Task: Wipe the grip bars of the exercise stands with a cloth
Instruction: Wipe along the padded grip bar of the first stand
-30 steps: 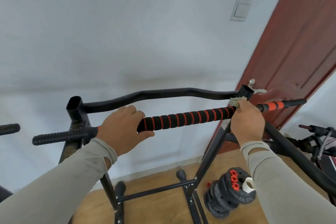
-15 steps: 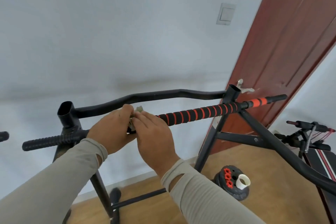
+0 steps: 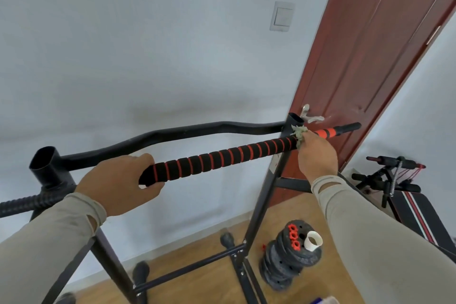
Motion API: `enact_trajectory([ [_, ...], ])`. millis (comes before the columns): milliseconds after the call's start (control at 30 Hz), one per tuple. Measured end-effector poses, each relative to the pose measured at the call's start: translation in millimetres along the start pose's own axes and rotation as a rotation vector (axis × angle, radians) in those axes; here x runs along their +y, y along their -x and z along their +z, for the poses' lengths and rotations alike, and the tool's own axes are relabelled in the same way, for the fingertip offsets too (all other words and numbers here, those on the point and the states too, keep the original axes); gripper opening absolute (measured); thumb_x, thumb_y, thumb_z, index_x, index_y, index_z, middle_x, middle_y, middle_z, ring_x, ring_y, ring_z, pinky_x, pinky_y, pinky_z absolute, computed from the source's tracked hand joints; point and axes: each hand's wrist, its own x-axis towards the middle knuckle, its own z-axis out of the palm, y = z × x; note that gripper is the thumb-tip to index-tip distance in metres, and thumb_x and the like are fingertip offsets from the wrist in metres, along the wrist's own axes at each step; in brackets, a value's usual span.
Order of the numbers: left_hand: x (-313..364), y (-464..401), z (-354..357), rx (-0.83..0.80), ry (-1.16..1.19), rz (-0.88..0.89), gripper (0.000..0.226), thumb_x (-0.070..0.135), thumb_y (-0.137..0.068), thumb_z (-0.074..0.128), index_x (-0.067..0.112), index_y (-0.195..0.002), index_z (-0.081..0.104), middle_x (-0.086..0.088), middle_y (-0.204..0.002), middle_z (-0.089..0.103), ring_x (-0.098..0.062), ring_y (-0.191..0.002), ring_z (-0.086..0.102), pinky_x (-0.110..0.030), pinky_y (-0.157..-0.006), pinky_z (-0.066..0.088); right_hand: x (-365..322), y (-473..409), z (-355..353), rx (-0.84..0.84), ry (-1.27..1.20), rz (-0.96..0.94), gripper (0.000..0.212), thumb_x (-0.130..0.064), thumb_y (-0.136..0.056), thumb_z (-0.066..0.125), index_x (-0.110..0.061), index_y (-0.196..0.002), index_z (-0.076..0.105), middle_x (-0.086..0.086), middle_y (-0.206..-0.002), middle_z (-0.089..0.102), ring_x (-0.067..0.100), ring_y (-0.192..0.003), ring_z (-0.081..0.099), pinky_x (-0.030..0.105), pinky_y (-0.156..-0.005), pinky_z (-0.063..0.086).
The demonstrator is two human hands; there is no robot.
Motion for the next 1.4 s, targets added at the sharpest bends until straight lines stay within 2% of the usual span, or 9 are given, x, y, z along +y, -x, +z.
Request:
enact_trajectory([
  [67,1,-1,-1,-0.012,-0.041,-0.003,0.032,0.065,-0.084,0.058,0.034,-0.088,0.051,0.010,-0.062,0.056,-0.005,-0.055,0.056,-0.018,-0.053,0.039,-8,7,8,0.047,-0.081,0.065,0.019,-0.013,-0.102,0.047,-0.012,-0.108,0.064,0.004,-0.085,0.065,0.031,-0.083,0.067,0.040,-0.080,0.056],
  [167,2,-5,-1,0.002,-0.102,0.015,0.035,0.067,-0.085,0.056,0.033,-0.085,0.048,0.010,-0.061,0.055,-0.004,-0.052,0.054,-0.018,-0.051,0.038,-44,39,24,0.166,-0.184,-0.157,0.026,-0.001,-0.096,0.053,-0.014,-0.109,0.071,0.003,-0.106,0.073,0.023,-0.099,0.069,0.037,-0.091,0.058],
  [367,-2,-20,4,-0.124,-0.156,0.028,0.034,0.062,-0.087,0.058,0.032,-0.086,0.041,0.010,-0.065,0.058,-0.003,-0.055,0.057,-0.022,-0.056,0.049,-147,140,56,0.063,-0.393,-0.561,0.030,-0.002,-0.098,0.054,-0.015,-0.122,0.067,0.001,-0.130,0.066,0.019,-0.111,0.060,0.034,-0.097,0.051],
  [467,-10,-24,8,-0.176,-0.168,0.073,0.024,0.056,-0.088,0.045,0.032,-0.087,0.042,0.014,-0.071,0.054,-0.008,-0.065,0.057,-0.026,-0.067,0.050,-188,187,59,0.039,-0.445,-0.762,0.028,-0.012,-0.102,0.054,-0.013,-0.124,0.070,0.005,-0.132,0.069,0.022,-0.124,0.061,0.035,-0.114,0.044],
  [533,-13,-25,8,-0.219,-0.215,0.158,0.026,0.057,-0.086,0.036,0.034,-0.096,0.043,0.017,-0.072,0.046,-0.008,-0.072,0.053,-0.022,-0.078,0.049,-193,199,62,0.038,-0.436,-0.820,0.030,-0.020,-0.104,0.054,-0.013,-0.129,0.070,0.004,-0.135,0.068,0.019,-0.133,0.058,0.032,-0.120,0.037],
  [633,-10,-21,1,-0.184,-0.105,0.111,0.026,0.058,-0.084,0.053,0.034,-0.085,0.042,0.016,-0.068,0.052,-0.007,-0.067,0.057,-0.024,-0.069,0.048,-174,181,59,0.049,-0.360,-0.918,0.032,-0.019,-0.105,0.052,-0.013,-0.130,0.069,0.004,-0.136,0.067,0.019,-0.133,0.058,0.034,-0.117,0.041],
  [900,-19,-13,9,0.072,-0.078,0.214,0.031,0.064,-0.081,0.061,0.036,-0.086,0.047,0.018,-0.073,0.052,-0.002,-0.062,0.052,-0.022,-0.057,0.047,-89,70,15,-0.057,-0.067,-0.459,0.023,-0.005,-0.095,0.057,-0.013,-0.112,0.071,0.005,-0.095,0.074,0.028,-0.087,0.068,0.037,-0.074,0.056],
  [1100,-19,-18,1,-0.069,-0.022,0.179,0.028,0.063,-0.084,0.055,0.036,-0.083,0.051,0.014,-0.071,0.058,-0.003,-0.062,0.057,-0.023,-0.064,0.050,-18,3,0,0.054,0.037,-0.081,0.017,-0.012,-0.097,0.050,-0.012,-0.100,0.067,0.013,-0.084,0.071,0.037,-0.077,0.068,0.037,-0.064,0.051],
  [1400,-5,-13,0,-0.029,-0.112,0.113,0.038,0.067,-0.086,0.036,0.037,-0.096,0.058,0.015,-0.088,0.048,-0.004,-0.077,0.052,-0.026,-0.069,0.052,-46,37,27,0.148,-0.186,-0.221,0.023,-0.001,-0.096,0.058,-0.004,-0.113,0.073,0.011,-0.113,0.074,0.033,-0.111,0.066,0.041,-0.100,0.051],
])
